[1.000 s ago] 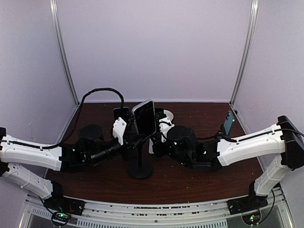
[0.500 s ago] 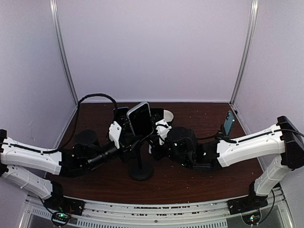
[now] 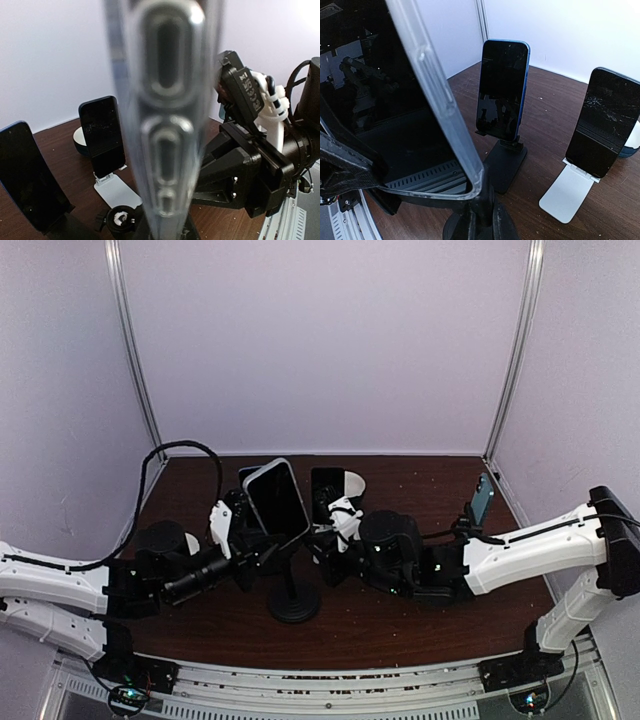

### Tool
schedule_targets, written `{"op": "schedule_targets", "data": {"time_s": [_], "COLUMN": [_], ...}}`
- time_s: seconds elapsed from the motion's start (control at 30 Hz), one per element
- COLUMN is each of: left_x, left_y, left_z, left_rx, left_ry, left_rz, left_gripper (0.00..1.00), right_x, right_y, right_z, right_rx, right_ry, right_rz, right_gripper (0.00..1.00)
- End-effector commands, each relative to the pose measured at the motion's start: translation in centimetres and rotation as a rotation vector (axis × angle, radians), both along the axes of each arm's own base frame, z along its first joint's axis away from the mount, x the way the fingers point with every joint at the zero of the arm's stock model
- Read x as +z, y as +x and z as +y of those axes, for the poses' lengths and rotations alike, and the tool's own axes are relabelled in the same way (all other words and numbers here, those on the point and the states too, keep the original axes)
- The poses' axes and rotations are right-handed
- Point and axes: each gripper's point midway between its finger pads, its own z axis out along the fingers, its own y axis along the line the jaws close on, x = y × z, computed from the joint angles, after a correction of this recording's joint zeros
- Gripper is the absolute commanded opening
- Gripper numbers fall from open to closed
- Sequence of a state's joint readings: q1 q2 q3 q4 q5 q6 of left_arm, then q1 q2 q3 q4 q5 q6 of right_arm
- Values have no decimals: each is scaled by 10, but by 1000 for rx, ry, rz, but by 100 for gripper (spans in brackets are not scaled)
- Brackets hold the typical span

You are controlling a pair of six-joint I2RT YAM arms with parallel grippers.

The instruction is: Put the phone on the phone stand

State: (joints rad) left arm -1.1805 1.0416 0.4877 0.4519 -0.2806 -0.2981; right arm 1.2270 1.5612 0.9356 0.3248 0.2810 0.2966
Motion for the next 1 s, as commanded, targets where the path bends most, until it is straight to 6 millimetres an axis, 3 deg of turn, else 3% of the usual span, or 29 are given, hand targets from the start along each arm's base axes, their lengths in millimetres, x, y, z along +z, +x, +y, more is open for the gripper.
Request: {"op": "schedule_targets", "data": {"time_s": [0.0, 0.17, 0.3, 0.53, 0.7, 0.97], "left_x": [-113, -131, -133, -137, -135, -157], "left_y": [-11, -14, -16, -21, -20, -15], "left_z": [39, 58, 71, 76, 79, 82], "left_rx": [37, 78, 108, 99, 107, 163], "left_ry": [373, 488, 536, 583, 626, 691], "left_rz": [199, 273, 303, 328, 328, 375], "left_gripper": [0, 0, 0, 0, 0, 0], "right_x": [44, 49, 51, 49, 57, 63], "right_y": [58, 63, 74, 82, 93, 84], "right_z": [-57, -67, -85, -91, -110, -97], "right_rx": [-311, -346, -388, -406, -443, -376], "right_ry": [132, 128, 123, 85, 86, 49], "right_rz": [-47, -62, -63, -80, -91, -133], "right_gripper": [0, 0, 0, 0, 0, 0]}}
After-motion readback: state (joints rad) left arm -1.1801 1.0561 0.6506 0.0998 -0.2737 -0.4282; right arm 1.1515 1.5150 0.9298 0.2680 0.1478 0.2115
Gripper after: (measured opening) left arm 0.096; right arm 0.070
